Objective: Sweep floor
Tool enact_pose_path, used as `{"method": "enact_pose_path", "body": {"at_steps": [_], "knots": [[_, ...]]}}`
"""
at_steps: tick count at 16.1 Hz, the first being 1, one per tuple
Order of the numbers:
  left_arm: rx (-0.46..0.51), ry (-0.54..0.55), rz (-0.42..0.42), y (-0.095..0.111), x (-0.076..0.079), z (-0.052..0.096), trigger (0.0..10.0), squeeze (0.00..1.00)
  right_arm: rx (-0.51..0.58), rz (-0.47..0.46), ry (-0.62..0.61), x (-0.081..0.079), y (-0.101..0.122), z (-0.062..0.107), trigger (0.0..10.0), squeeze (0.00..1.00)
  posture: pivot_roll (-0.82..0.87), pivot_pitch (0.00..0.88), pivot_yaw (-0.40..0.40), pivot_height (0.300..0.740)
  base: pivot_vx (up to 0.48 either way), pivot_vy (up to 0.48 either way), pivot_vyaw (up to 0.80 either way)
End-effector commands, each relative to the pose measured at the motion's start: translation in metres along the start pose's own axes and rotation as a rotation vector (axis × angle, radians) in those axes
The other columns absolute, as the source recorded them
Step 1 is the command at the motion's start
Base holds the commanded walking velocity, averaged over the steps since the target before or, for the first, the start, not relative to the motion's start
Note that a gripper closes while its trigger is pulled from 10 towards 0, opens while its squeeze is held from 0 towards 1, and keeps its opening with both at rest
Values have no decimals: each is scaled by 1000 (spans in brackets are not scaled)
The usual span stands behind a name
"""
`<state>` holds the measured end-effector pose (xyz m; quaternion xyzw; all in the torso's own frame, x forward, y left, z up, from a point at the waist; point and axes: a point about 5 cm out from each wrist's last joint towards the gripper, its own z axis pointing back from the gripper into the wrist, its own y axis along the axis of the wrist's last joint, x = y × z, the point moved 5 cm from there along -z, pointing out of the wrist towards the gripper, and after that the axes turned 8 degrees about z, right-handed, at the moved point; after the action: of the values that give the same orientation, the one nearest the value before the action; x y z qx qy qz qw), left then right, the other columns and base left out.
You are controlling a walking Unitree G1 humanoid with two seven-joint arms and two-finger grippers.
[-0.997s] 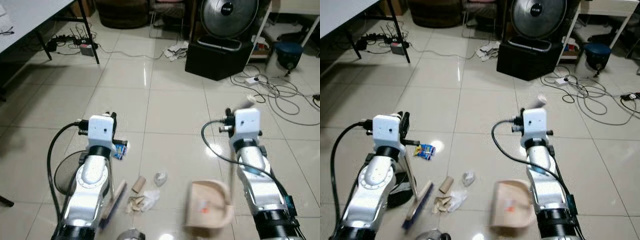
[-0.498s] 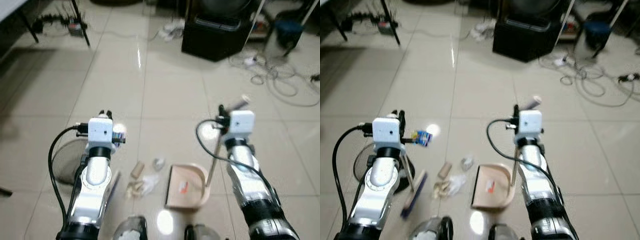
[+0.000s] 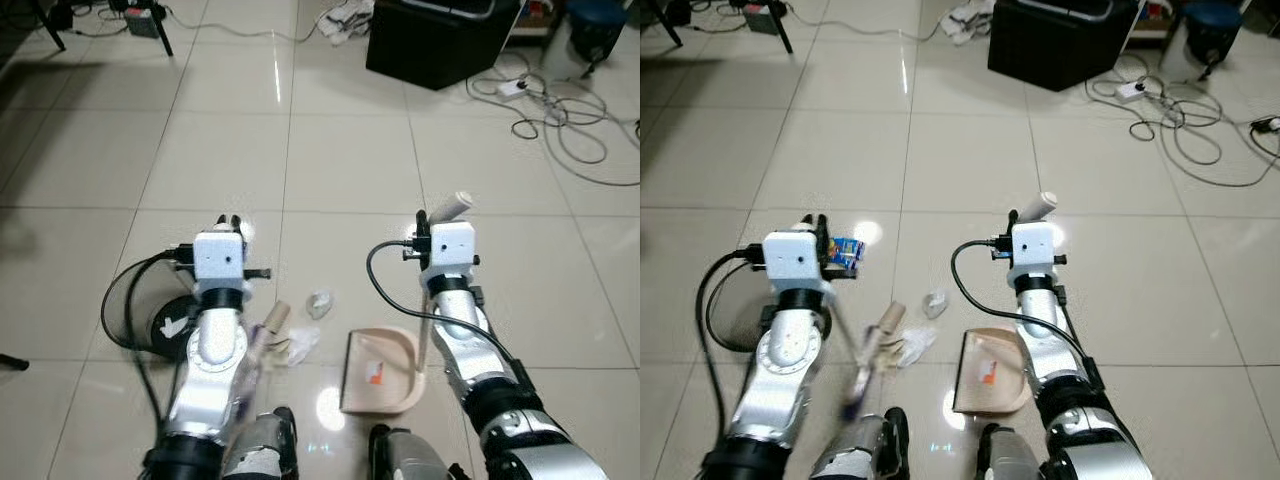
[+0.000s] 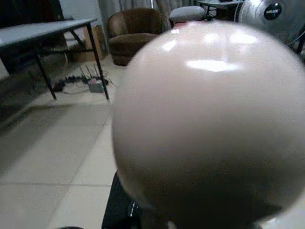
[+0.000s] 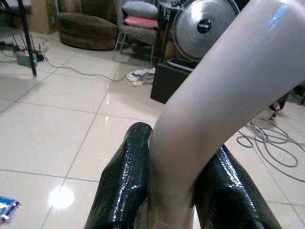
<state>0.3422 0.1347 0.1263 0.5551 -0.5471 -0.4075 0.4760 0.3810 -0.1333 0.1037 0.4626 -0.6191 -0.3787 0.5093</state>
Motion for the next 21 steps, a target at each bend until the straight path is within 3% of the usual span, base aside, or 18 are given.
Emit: {"method": "enact_pose_path", "body": {"at_steps": [1,3,8,13,15,18,20,21], "knots": [[-19,-46,75,-3,14,2,10000,0,17,-26,18,-9,2,2,10000,0,78,325,9,740,0,0,0],[-20,-129,144,2,32,2,10000,0,23,-24,53,-18,0,8,10000,0,78,325,9,740,0,0,0],[0,-304,204,14,54,9,10000,0,4,-11,68,-18,-12,19,10000,0,75,321,9,740,0,0,0],[-99,-555,337,22,79,25,10000,0,-16,0,61,-13,-19,21,10000,0,74,315,9,740,0,0,0],[-92,-585,365,32,77,23,10000,0,-18,2,65,-13,-20,22,10000,0,74,311,8,740,0,0,0],[-20,-539,337,52,58,5,10000,0,-17,3,66,-12,-21,22,10000,0,73,303,7,740,0,0,0],[17,-506,303,64,43,-5,10000,0,-17,3,65,-9,-21,22,10000,0,72,298,7,740,0,0,0],[51,-480,260,76,24,-13,10000,0,-16,-14,52,-5,-22,24,10000,0,67,282,5,740,0,0,0]]}}
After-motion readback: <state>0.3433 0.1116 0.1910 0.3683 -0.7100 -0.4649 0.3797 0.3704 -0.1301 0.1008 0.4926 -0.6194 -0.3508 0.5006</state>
